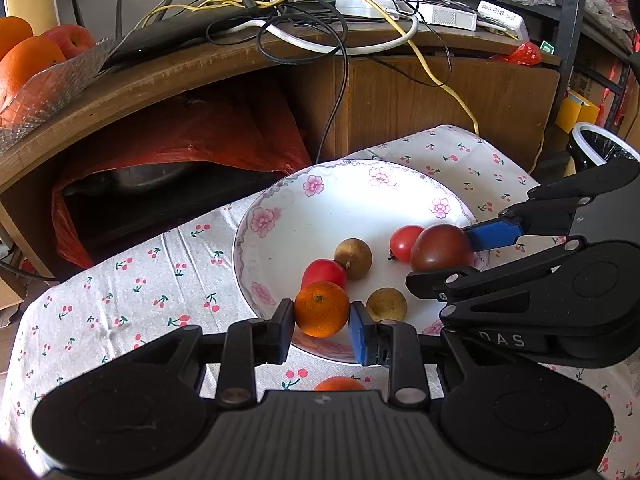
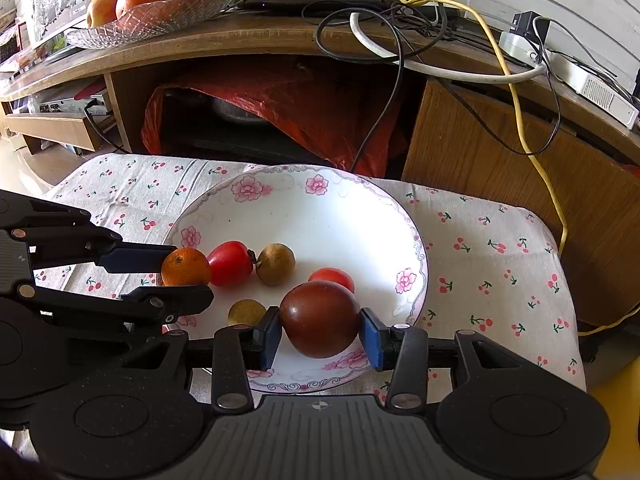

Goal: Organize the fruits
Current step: 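Lower and open the right tool into the bowl while the left tool releases its orange there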

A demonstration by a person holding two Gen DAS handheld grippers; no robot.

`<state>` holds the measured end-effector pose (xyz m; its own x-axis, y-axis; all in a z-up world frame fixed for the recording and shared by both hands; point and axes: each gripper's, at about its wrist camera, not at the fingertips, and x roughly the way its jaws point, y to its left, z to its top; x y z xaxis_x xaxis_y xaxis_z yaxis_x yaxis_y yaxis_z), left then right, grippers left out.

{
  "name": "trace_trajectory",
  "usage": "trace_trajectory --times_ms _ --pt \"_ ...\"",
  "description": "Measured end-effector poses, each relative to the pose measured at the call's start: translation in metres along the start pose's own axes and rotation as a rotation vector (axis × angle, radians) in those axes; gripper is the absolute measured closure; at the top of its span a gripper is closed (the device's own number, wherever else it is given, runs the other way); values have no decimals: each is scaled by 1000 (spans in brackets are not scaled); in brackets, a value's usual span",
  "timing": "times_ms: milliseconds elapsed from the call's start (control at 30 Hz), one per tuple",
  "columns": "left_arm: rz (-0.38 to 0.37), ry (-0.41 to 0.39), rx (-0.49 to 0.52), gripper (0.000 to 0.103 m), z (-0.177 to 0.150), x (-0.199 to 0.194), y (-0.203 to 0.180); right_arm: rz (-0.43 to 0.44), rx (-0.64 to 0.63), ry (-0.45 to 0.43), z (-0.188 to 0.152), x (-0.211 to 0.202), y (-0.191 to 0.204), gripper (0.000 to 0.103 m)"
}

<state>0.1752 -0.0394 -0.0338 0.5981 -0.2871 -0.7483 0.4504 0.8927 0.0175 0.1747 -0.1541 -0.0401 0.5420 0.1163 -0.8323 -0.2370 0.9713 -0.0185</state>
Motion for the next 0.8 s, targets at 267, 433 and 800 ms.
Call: trace_trajectory --times_ms 267,433,800 --pt "3 -6 5 65 0 -2 -1 -7 10 -19 -1 -3 0 64" --pt "3 -20 -2 64 2 -5 0 -9 16 -39 1 -6 -1 64" --pt "10 -34 -1 63 2 -10 2 -12 25 -58 2 -13 0 64"
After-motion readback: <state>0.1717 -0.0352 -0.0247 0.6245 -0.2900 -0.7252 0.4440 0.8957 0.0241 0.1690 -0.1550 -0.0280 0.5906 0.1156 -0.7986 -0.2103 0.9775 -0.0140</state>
